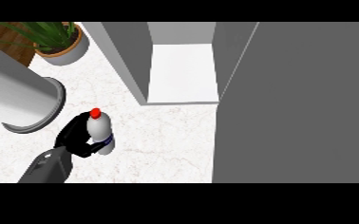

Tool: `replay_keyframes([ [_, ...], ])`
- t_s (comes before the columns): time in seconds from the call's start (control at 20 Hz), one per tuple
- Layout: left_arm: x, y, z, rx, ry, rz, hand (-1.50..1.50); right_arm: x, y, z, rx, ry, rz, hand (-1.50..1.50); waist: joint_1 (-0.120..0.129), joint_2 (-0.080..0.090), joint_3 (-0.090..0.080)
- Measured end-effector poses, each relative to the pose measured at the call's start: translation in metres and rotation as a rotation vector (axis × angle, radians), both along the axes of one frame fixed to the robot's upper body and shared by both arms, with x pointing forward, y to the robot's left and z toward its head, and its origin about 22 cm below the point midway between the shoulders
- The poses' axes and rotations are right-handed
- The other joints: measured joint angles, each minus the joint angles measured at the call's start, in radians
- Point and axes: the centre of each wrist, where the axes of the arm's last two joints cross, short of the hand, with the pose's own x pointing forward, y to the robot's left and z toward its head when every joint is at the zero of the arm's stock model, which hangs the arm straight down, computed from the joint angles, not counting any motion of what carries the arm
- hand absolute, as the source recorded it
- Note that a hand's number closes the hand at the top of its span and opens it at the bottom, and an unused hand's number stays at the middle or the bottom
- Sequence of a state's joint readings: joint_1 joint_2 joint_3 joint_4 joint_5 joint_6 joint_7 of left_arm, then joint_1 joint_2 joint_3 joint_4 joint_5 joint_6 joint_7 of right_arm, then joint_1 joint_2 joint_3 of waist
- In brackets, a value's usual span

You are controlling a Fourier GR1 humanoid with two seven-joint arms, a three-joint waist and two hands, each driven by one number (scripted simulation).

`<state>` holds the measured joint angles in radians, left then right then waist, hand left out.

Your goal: Pick up the bottled water, place it into the cabinet and close the cabinet

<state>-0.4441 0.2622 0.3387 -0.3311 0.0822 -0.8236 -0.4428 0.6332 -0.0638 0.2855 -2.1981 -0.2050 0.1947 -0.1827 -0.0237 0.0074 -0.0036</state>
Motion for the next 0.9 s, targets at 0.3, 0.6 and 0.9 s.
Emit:
replay_keyframes([
  [0.3,-0.024,-0.013,-0.019,-0.006,-0.072,0.294,1.50,0.001,-0.002,-0.003,-0.005,0.004,-0.021,-1.50,0.014,-0.006,0.003],
  [0.6,-0.032,-0.020,-0.025,-0.040,-0.119,0.427,1.50,-0.003,0.002,-0.005,-0.001,0.010,-0.016,-1.50,0.017,-0.009,0.004],
  [0.9,-0.030,-0.032,-0.024,-0.088,-0.123,0.435,1.50,-0.001,0.002,-0.009,-0.006,0.005,-0.014,-1.50,0.019,-0.009,0.004],
])
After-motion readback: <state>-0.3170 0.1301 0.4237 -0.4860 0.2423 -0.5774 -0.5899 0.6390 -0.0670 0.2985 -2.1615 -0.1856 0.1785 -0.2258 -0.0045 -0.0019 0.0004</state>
